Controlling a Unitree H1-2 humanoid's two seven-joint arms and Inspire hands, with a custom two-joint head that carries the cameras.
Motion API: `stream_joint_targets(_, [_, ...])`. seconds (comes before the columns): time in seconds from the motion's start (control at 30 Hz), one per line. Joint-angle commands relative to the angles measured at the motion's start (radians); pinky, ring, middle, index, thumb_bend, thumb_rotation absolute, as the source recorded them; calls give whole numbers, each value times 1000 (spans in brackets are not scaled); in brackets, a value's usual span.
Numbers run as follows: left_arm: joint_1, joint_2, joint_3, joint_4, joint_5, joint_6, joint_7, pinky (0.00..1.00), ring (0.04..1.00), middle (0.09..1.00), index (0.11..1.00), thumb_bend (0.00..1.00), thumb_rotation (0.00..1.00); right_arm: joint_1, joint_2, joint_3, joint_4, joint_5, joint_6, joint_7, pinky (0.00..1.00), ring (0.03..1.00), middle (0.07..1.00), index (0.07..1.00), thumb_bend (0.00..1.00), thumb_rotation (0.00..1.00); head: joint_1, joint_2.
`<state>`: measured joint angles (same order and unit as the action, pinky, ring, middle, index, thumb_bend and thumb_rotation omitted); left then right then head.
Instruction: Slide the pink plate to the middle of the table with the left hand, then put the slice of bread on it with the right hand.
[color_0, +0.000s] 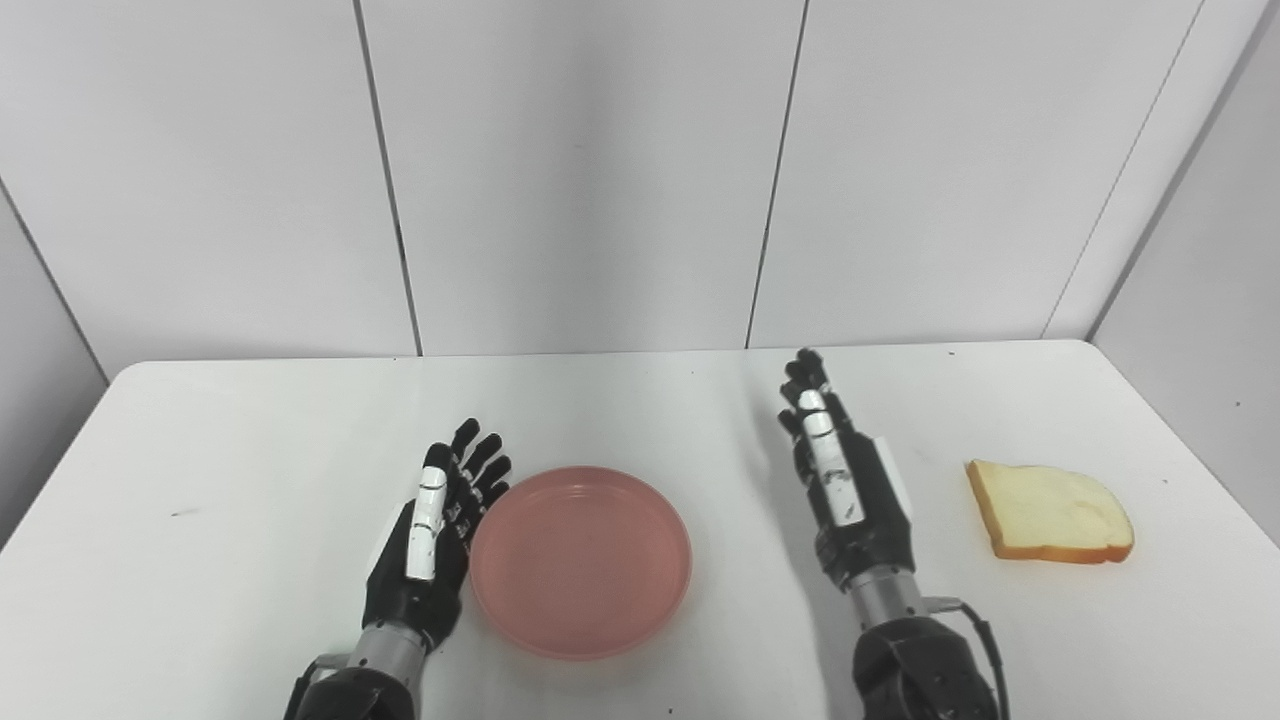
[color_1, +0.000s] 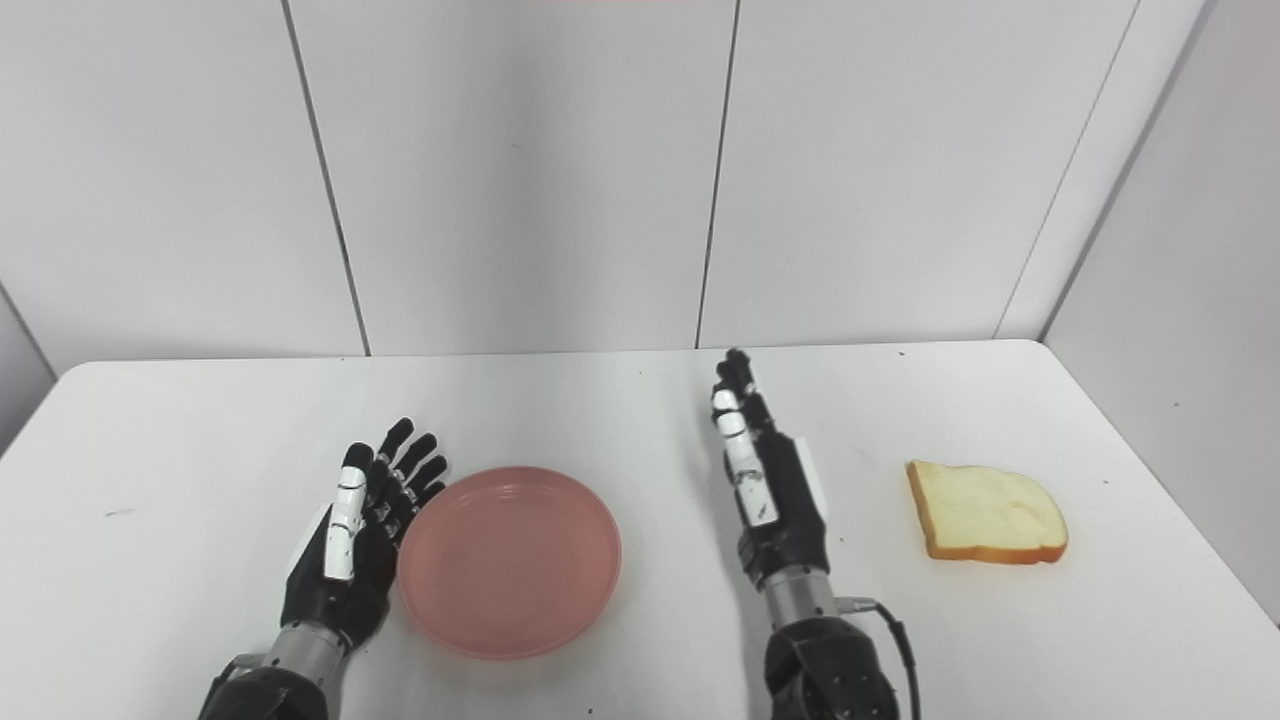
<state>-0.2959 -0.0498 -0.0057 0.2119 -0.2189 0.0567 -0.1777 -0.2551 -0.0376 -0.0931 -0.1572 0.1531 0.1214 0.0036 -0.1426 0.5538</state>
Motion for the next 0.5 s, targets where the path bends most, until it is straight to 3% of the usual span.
stream_joint_targets(0.0, [3,7,4,2,-11,16,-7,976,954,958,960,688,982,-45,-26,-16,-34,9,-14,5,1000,979,961,967,647,779,0,1])
stream_joint_targets(0.1, [4,11,5,2,-10,16,-11,982,959,958,959,692,989,-67,-74,-49,-52,15,21,0,1000,975,955,946,678,678,-27,0])
stream_joint_targets(0.2, [5,23,6,1,-11,15,-26,980,959,959,970,694,1000,-88,-112,-84,-82,32,75,-8,1000,963,943,920,672,503,-62,-1])
stream_joint_targets(0.3, [2,34,14,6,-26,14,-45,990,964,965,972,678,1000,-99,-149,-106,-126,21,136,-21,1000,965,956,923,669,443,-88,-3])
stream_joint_targets(0.47, [-1,46,19,6,-42,18,-58,998,968,970,974,670,1000,-96,-187,-125,-159,0,152,-33,995,976,957,922,655,455,-115,-2])
